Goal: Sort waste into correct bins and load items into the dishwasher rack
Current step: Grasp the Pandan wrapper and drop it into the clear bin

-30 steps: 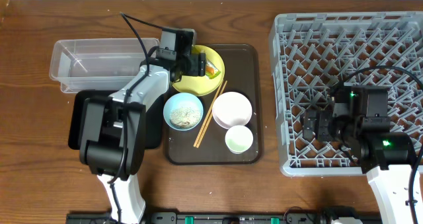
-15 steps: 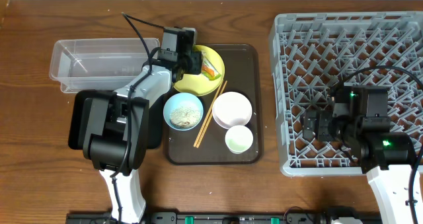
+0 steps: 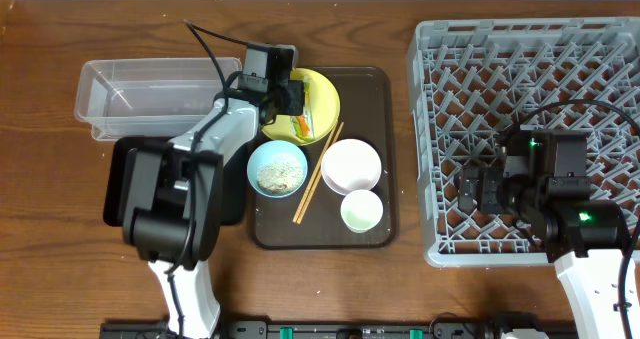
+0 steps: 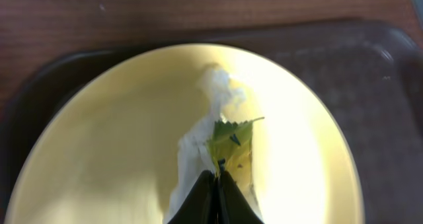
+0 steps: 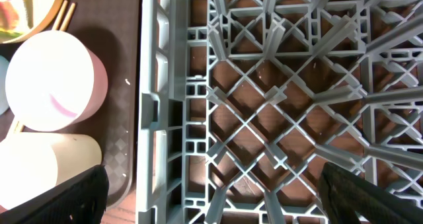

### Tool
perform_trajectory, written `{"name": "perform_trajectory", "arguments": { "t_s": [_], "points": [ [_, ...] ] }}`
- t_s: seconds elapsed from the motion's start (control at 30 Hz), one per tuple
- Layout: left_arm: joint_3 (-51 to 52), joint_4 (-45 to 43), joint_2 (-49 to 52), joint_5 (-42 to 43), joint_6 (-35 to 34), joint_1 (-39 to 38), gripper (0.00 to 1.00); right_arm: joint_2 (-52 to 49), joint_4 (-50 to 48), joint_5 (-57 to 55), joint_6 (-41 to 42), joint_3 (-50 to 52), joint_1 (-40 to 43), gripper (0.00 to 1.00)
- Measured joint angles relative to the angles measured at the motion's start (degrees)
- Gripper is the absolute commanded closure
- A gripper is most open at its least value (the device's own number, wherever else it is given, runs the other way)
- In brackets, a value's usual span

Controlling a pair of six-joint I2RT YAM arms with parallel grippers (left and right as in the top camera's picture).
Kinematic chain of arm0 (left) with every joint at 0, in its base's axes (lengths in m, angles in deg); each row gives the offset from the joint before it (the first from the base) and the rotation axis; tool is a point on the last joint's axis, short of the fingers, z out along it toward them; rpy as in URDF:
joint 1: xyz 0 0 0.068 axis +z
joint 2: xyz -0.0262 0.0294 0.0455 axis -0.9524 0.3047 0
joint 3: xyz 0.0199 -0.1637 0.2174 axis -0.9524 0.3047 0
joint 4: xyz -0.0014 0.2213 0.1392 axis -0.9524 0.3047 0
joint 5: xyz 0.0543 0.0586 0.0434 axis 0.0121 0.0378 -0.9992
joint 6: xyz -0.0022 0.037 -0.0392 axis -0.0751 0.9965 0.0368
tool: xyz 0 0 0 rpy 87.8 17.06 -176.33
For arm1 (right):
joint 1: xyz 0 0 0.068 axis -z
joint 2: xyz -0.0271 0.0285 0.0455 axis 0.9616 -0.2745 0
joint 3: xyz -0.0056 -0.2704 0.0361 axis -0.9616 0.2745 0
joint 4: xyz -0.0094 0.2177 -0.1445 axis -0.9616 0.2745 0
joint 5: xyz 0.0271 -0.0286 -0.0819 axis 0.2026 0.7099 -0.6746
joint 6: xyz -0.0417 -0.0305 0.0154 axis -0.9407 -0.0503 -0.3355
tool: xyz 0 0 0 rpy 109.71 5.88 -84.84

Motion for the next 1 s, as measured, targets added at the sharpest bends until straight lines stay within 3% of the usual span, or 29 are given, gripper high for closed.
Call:
{"name": "perform_trajectory", "arguments": {
  "t_s": [0.37, 0.73, 0.87, 1.0],
  "points": [
    [-0.1, 4.5, -21.6, -5.9, -1.2, 3.6, 0.94, 0.0, 0.2, 0.0, 0.0, 0.0, 0.0, 0.01],
    [-0.3, 8.3, -21.4, -16.9, -6.4, 16.3, 0.93, 0.0, 0.2, 0.0, 0.0, 0.0, 0.0, 0.01],
    [-0.2, 8.4, -19.0, -17.9, -6.8, 19.1, 0.87, 0.0, 0.2, 0.0, 0.0, 0.0, 0.0, 0.01],
    [0.2, 8.6, -16.7, -18.0, -7.1, 20.1, 0.66, 0.0, 0.2, 0.0, 0.0, 0.0, 0.0, 0.01]
  ]
}}
